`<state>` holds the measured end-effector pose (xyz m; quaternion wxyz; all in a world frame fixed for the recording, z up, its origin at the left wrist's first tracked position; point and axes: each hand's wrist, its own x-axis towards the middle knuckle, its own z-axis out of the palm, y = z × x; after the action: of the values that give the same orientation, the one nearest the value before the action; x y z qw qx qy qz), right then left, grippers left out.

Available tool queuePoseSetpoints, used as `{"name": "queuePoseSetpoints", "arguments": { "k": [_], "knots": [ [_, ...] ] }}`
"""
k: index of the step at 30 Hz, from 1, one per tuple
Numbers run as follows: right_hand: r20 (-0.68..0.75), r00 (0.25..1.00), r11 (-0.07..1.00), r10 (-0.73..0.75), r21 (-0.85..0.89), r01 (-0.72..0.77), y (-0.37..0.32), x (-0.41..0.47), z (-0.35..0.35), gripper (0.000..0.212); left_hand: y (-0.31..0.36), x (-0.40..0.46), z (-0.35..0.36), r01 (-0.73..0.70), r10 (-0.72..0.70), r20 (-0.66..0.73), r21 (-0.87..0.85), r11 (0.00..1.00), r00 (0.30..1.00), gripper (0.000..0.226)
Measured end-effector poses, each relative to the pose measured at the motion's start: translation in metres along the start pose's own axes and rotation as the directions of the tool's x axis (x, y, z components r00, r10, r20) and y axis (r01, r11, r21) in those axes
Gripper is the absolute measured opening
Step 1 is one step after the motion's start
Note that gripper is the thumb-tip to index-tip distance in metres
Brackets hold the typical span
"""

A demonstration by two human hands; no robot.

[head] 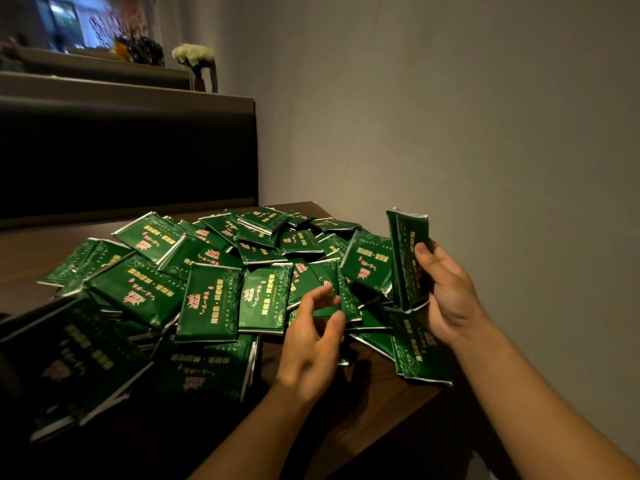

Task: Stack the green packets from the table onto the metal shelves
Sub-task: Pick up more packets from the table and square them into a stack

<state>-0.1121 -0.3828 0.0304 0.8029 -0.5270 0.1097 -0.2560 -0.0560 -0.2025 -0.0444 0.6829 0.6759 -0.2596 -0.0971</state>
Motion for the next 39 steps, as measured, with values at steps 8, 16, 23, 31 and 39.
{"name": "queuePoseSetpoints", "arguments": {
  "k": [8,16,23,31,39],
  "knots": [
    [0.246,0.951,0.971,0.185,0.106,-0.216,0.012,-0.016,0.017,0.044,0.026,-0.001,0.005,0.421,-0.295,0.305,-0.554,0.718,0.905,0.067],
    [0.288,0.937,0.978,0.196,-0.122,-0.167,0.025,-0.036,0.023,0.066,0.025,0.009,-0.009,0.331,-0.455,0.044,-0.748,0.575,0.89,0.044],
    [0.091,0.987,0.99,0.129,-0.07,-0.123,0.017,-0.033,0.018,0.041,0.028,0.007,-0.01,0.261,-0.401,-0.139,-0.561,0.786,0.906,0.013],
    [-0.102,0.995,0.941,-0.008,-0.337,-0.027,0.036,-0.029,0.024,0.038,0.032,-0.007,0.002,0.262,-0.206,0.162,-0.561,0.785,0.965,0.035],
    [-0.077,0.995,0.804,-0.063,-0.595,0.005,0.05,-0.036,0.029,0.049,0.023,0.001,-0.001,0.201,-0.232,-0.035,-0.385,0.901,0.972,0.073]
  ]
}}
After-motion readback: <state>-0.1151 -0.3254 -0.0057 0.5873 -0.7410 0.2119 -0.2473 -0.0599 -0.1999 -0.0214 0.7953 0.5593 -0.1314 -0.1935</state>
